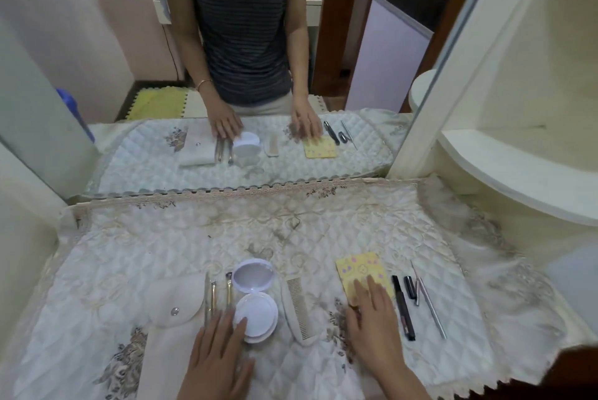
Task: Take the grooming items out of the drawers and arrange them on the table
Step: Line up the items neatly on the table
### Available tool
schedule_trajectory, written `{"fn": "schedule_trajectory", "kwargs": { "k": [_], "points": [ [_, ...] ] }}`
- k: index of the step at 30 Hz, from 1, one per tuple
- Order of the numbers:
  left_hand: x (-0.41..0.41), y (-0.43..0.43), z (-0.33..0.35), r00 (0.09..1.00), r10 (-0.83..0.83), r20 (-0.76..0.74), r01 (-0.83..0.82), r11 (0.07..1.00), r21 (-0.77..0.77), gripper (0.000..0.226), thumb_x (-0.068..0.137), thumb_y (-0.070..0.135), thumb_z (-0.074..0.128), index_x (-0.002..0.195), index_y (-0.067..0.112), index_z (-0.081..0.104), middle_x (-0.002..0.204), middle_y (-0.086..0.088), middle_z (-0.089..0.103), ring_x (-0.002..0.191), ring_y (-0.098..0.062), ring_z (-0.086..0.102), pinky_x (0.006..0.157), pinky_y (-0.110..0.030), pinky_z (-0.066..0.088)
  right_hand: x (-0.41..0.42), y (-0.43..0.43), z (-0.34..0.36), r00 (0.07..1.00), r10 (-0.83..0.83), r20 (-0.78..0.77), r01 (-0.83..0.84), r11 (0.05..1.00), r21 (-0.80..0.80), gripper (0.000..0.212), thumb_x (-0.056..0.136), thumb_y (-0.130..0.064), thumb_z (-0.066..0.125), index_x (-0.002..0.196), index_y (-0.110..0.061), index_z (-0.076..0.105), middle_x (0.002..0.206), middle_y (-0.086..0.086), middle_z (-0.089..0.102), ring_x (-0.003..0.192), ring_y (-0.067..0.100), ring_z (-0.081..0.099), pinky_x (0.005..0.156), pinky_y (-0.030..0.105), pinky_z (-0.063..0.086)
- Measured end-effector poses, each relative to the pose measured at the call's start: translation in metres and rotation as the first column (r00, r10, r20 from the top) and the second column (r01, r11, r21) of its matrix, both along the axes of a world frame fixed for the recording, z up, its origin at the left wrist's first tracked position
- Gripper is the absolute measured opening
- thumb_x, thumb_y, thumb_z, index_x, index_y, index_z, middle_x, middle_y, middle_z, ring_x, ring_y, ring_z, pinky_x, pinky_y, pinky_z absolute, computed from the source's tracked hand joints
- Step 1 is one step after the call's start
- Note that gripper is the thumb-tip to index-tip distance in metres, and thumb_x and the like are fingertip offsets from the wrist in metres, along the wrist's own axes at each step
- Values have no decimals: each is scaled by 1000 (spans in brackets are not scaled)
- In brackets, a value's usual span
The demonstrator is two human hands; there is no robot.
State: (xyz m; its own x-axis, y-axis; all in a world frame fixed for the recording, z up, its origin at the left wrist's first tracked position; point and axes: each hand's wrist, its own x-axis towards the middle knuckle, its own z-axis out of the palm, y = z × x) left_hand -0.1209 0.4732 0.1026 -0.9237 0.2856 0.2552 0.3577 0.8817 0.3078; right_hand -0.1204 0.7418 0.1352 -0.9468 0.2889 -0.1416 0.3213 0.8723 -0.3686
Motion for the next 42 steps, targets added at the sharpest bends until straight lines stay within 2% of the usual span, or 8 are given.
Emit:
{"fn": "schedule_trajectory", "kwargs": {
  "k": [6, 11, 14, 19, 26, 36, 39, 42],
  "points": [
    [-4, 43, -7, 984, -154, -93, 154, 988, -9, 42, 90, 29, 21, 122, 18, 47, 159, 4, 3, 146, -13, 7, 116, -25, 10, 11, 17, -4, 991, 65, 116, -62, 998, -28, 121, 54, -75, -33, 145, -15, 18, 145, -6, -7, 144, 15, 7, 112, 16, 1],
    [-8, 86, -8, 963, -268, -25, 266, 962, -65, 38, 88, 32, 32, 118, 15, 47, 158, 3, -7, 146, -11, -3, 116, -22, 1, 22, -15, -14, 966, 163, 200, -178, 982, 60, 73, 95, -43, -1, 100, -31, 71, 108, -16, 70, 100, 3, 65, 85, 18, 48],
    [-19, 105, -7, 963, -270, 3, 268, 956, -122, 46, 95, 37, 17, 121, 11, 45, 158, 0, -11, 146, -13, -6, 116, -23, -2, 17, -11, -1, 975, 172, 138, -175, 984, 13, 74, 96, -41, -1, 97, -32, 72, 103, -16, 72, 96, 0, 67, 74, 15, 53],
    [-34, 149, -6, 956, -290, 48, 294, 941, -164, 58, 95, 48, 7, 124, 14, 44, 157, -1, -15, 145, -15, -11, 116, -25, -6, 21, 56, 16, 1000, -17, -19, 15, 991, -133, 47, 91, -36, 34, 132, -15, 47, 141, 1, 45, 135, 18, 33, 113, 22, 17],
    [-27, 175, -21, 944, -321, 76, 330, 923, -196, 61, 94, 52, 7, 147, 23, -2, 157, 3, -15, 145, -15, -12, 115, -29, -7, 18, 126, 15, 924, -382, -12, 371, 903, -218, 27, 88, -8, 52, 114, -4, 58, 110, 14, 59, 105, 27, 53, 89, 30, 39],
    [-26, 209, -10, 934, -356, 22, 356, 922, -151, 52, 92, 46, 26, 139, 23, 28, 157, -8, -3, 146, -19, -3, 116, -31, 4, -5, 129, 8, 936, -352, -11, 332, 893, -304, 28, 86, -28, 58, 111, -16, 59, 100, 3, 58, 96, 20, 56, 83, 30, 44],
    [-28, 252, 4, 815, -575, 77, 580, 804, -129, 45, 69, 36, 44, 112, 31, 57, 143, 3, 43, 125, -16, 38, 99, -30, 44, -11, 130, 6, 962, -274, -8, 257, 911, -322, 32, 85, -26, 60, 116, -19, 56, 104, -1, 50, 108, 20, 50, 90, 26, 40],
    [-36, 262, 13, 785, -608, 119, 619, 764, -181, 37, 64, 35, 38, 84, 36, 70, 113, 11, 69, 110, -10, 57, 87, -27, 54, -15, 132, 3, 972, -231, -36, 208, 926, -314, 24, 84, -21, 60, 108, -18, 61, 96, -5, 44, 104, 20, 50, 84, 21, 38]
  ]
}}
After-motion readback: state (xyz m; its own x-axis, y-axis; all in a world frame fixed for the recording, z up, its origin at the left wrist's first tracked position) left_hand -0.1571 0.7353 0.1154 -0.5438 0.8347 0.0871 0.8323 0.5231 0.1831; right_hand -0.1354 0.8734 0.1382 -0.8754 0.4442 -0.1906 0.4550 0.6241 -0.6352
